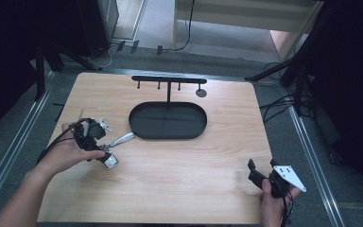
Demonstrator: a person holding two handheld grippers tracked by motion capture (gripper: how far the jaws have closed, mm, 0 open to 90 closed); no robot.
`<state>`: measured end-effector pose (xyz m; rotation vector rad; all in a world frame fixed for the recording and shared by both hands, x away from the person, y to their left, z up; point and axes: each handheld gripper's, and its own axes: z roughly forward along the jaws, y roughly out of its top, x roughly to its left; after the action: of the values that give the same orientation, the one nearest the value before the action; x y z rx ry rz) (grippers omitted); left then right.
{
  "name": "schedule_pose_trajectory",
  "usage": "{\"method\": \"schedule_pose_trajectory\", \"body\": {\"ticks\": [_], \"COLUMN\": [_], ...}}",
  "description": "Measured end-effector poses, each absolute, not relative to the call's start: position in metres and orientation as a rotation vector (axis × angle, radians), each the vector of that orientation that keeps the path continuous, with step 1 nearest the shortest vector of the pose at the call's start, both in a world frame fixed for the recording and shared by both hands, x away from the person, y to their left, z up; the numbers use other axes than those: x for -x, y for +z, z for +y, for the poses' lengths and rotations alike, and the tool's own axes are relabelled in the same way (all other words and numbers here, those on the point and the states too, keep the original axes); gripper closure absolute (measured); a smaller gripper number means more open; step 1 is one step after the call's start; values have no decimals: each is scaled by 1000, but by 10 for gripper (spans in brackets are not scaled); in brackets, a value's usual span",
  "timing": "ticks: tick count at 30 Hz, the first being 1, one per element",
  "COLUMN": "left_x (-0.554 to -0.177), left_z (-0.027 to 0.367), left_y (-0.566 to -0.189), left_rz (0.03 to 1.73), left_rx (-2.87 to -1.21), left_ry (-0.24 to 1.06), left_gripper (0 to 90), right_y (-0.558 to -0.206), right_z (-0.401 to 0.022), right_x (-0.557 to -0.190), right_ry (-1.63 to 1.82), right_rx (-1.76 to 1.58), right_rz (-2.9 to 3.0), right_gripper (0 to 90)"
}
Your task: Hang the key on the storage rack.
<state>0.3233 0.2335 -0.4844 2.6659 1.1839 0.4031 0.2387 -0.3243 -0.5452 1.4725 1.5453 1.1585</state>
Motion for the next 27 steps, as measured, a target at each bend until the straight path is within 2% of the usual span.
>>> {"method": "schedule_pose_trajectory", "body": {"ticks": [3,10,16,19,24,27], "left_x": [-327,-332,-338,-339,-342,-343], "left_z": [229,218,212,208,203,201], "left_y": [-485,-485,-487,-487,-492,-495], "left_rz": [1188,1148,1152,1112,1103,1105], "left_rx": [-2673,-2675,-2706,-2728,-2747,-2755], "left_ry": [401,398,435,511,484,452], "left_gripper": [73,348,492,564,646,630], "right_y": [-545,-545,-545,-545,-545,-545], "right_z": [-325,-326,-326,-327,-327,-327], "right_x": [-239,-239,-239,-240,-239,-240], "right_ry": [1160,1163,1163,1162,1170,1167], "right_rx": [-1482,-1497,-1507,-1506,-1514,-1511], "right_rz": [1543,1539,1536,1538,1534,1536], "right_gripper": [136,136,137,137,139,139]}}
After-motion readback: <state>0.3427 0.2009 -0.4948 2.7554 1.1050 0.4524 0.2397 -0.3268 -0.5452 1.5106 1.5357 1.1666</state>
